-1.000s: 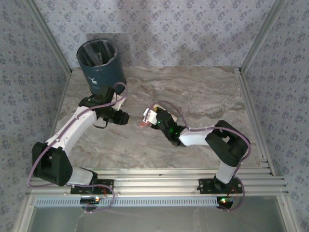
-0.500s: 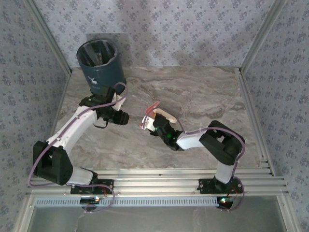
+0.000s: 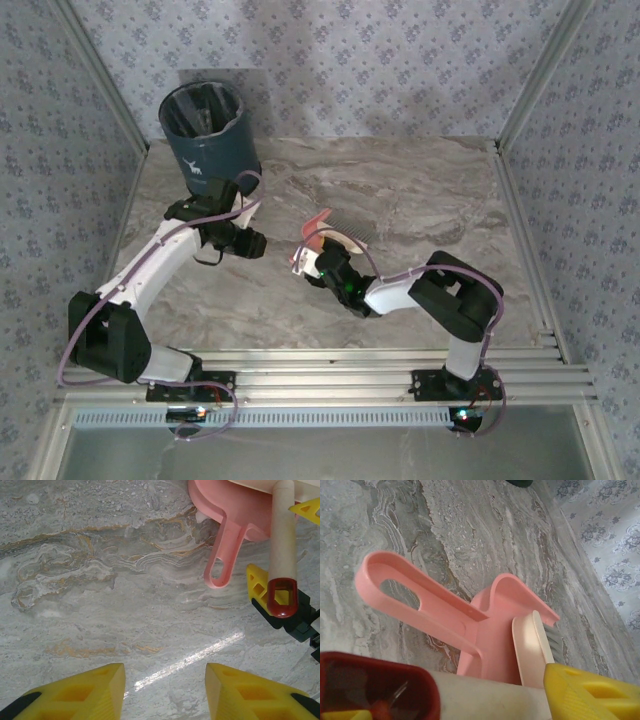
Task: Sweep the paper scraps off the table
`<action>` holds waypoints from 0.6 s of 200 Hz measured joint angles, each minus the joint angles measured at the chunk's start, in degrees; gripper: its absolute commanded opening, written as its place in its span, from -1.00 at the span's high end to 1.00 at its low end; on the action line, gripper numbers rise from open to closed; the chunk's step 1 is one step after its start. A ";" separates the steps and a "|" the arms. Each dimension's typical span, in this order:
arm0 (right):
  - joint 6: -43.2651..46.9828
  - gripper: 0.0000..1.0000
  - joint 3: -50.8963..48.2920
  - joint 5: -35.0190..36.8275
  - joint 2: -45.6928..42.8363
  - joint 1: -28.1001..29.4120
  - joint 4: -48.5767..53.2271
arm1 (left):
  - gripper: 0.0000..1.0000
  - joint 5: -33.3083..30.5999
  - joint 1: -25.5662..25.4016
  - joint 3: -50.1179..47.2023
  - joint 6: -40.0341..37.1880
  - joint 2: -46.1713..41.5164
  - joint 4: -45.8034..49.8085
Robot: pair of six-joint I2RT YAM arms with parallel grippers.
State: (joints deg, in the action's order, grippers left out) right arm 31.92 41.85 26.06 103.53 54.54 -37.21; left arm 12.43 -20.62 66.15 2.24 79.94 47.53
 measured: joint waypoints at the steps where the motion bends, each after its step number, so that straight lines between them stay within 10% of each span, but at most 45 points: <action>1: 0.02 -0.39 -0.02 0.02 0.00 0.02 -0.04 | 0.07 0.00 0.00 0.00 0.02 0.00 0.00; 120: -0.15 -0.60 -3.50 2.91 -0.04 2.45 -2.08 | 0.06 -1.33 0.00 0.00 0.04 0.00 -0.02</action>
State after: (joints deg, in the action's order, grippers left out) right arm 31.77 38.35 28.97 103.48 56.99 -39.29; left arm 11.09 -20.62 66.15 2.28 79.94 47.51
